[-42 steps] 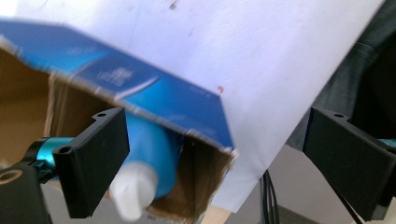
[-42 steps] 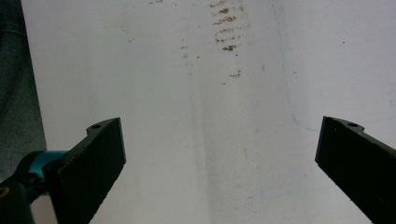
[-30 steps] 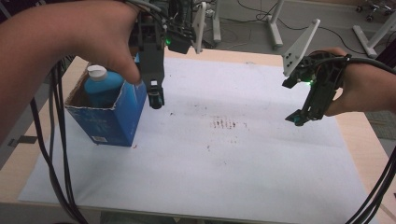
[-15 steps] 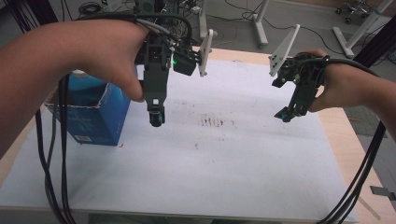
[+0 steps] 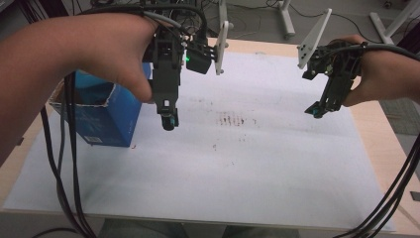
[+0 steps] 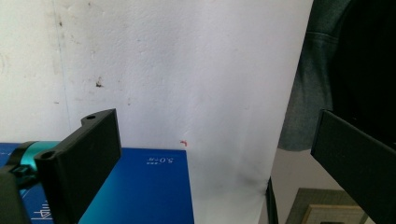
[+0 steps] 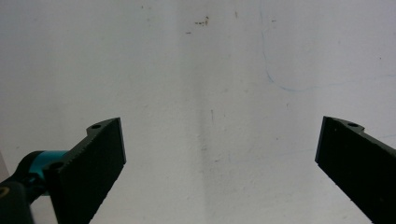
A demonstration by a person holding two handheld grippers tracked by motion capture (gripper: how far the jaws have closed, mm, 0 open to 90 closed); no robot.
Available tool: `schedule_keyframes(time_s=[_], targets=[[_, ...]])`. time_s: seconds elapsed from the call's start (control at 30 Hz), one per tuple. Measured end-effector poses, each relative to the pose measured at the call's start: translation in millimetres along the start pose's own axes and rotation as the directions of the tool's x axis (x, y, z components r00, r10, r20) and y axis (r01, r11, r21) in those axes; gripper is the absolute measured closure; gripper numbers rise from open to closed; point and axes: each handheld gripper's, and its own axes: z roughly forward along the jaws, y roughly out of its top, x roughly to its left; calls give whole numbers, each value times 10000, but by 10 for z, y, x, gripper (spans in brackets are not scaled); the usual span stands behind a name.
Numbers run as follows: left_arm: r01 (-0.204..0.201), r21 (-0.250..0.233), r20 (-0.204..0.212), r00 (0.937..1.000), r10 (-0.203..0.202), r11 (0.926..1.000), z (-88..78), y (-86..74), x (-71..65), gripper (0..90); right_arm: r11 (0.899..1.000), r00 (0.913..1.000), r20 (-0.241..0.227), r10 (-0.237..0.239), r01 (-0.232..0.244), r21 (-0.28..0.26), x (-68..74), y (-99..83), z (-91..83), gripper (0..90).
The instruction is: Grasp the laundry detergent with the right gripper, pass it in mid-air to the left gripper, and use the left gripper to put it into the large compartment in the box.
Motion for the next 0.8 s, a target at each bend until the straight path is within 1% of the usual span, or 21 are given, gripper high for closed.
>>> schedule_keyframes(time_s=[0.1,0.13,0.23,0.3,0.43,0.63,0.73,0.8], targets=[[-8,49,-50,10000,9,10000,10,1,11,16,9999,10000,73,62,-62,83,4,-7,-1,7],[-20,36,-21,10000,20,10000,5,2,13,16,10000,9999,104,-12,12,21,-1,-11,-6,7],[-12,-65,2,10000,12,10000,-6,3,19,16,9999,9998,196,60,-57,-132,1,-20,-39,7],[-13,-85,-19,10000,13,10000,-4,4,26,16,9998,9998,173,97,-94,-195,3,-29,-46,7],[41,-14,-27,10000,-42,10000,0,9,32,16,9999,9997,194,135,-133,-77,7,-47,-41,7],[155,-45,-75,9999,-155,9999,-13,-1,19,16,9998,9998,192,47,-43,-216,21,-32,-72,7],[117,-112,-122,9999,-118,9999,-24,-12,13,16,9998,9998,177,134,-132,-116,32,-25,-68,7],[114,-87,-120,9999,-115,9999,-34,-20,4,16,10000,9999,160,48,-47,-64,30,-19,-56,7]])
